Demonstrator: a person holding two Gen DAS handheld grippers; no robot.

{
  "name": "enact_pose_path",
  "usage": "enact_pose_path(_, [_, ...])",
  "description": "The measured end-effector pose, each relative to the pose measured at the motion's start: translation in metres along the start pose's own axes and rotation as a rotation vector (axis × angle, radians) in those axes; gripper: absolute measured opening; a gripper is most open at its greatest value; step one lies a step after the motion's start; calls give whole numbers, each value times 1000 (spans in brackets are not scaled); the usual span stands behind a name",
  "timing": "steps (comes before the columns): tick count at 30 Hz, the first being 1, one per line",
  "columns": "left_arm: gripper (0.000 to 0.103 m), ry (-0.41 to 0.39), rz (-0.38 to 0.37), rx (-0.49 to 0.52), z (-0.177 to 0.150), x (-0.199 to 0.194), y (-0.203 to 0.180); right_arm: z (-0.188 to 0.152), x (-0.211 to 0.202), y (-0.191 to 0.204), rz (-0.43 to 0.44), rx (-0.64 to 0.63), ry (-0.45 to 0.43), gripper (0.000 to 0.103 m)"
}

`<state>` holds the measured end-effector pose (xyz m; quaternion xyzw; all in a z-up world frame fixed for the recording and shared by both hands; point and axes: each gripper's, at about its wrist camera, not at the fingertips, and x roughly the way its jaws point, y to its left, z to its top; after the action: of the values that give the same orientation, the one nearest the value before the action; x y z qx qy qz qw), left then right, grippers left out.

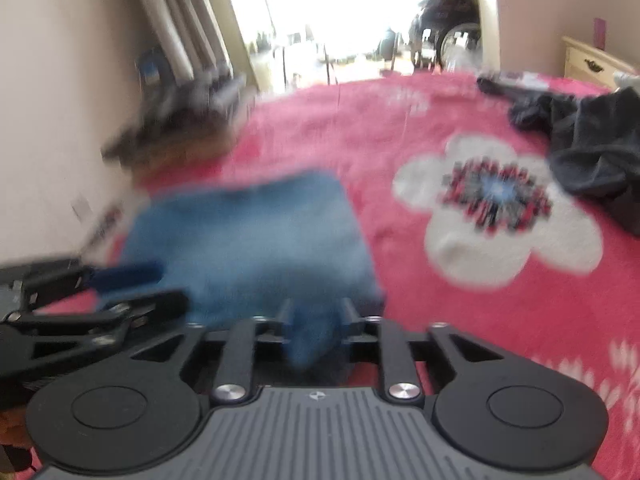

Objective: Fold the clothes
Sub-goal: 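Grasp the folded jeans bundle from both sides with both tools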

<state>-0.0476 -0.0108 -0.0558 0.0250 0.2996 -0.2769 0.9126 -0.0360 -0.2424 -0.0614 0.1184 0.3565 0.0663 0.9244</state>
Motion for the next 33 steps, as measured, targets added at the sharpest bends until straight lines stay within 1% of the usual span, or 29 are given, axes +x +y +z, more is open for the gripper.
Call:
enact_pose_path(1, [58,-4,-2,-43,3,-7,12,9,-2,-8,28,38,-16,41])
enact_pose_path(2, [67,-8,-4,-85,6,-14,24,18,-2,-18,65,84,-23,43])
enact_pose_path(3, [75,-12,-6,-128,10,-20,37,27,-1,-28,103,131,-29,50])
enact_pose_path(4, [79,-3,-8,-182,11,-24,51,36,5,-40,145,187,-14,60])
enact_pose_path(5, [85,15,-11,-236,9,-23,66,42,17,-52,186,241,23,64])
enact_pose_path(6, [86,45,-9,-295,7,-19,80,47,30,-63,225,290,65,69])
enact_pose_path(7, [86,79,-5,-359,3,-13,95,51,45,-75,257,341,112,70])
enact_pose_path(8, [86,104,-23,-419,-1,-7,106,52,62,-84,278,385,162,70])
enact_pose_path(10, [86,148,-78,-536,-12,7,124,51,96,-99,313,459,264,70])
enact_pose_path(12, [86,191,-133,-653,-23,21,142,46,123,-110,370,506,348,70])
enact_pose_path(13, [86,208,-154,-678,-26,27,146,42,133,-112,394,524,381,70])
enact_pose_path(15, [86,237,-189,-698,-32,37,147,35,146,-117,438,549,422,71])
enact_pose_path(16, [86,251,-206,-708,-34,42,148,34,146,-119,462,554,429,70])
enact_pose_path(18, [86,280,-241,-727,-40,53,149,28,146,-122,519,564,477,70])
enact_pose_path(21, [88,316,-287,-755,-46,67,150,19,146,-119,580,535,542,70])
enact_pose_path(25, [88,318,-304,-767,-44,81,148,19,163,-114,637,539,569,70])
enact_pose_path(27, [88,313,-301,-743,-39,87,142,23,172,-109,663,524,574,70])
enact_pose_path(29, [85,295,-302,-726,-37,90,138,26,175,-104,681,510,558,70])
enact_pose_path(31, [81,282,-296,-723,-36,90,135,27,175,-99,693,498,533,60])
enact_pose_path(32, [80,277,-294,-724,-35,90,134,27,172,-99,697,498,519,58])
enact_pose_path(33, [79,273,-293,-726,-35,89,134,27,169,-100,702,501,505,52])
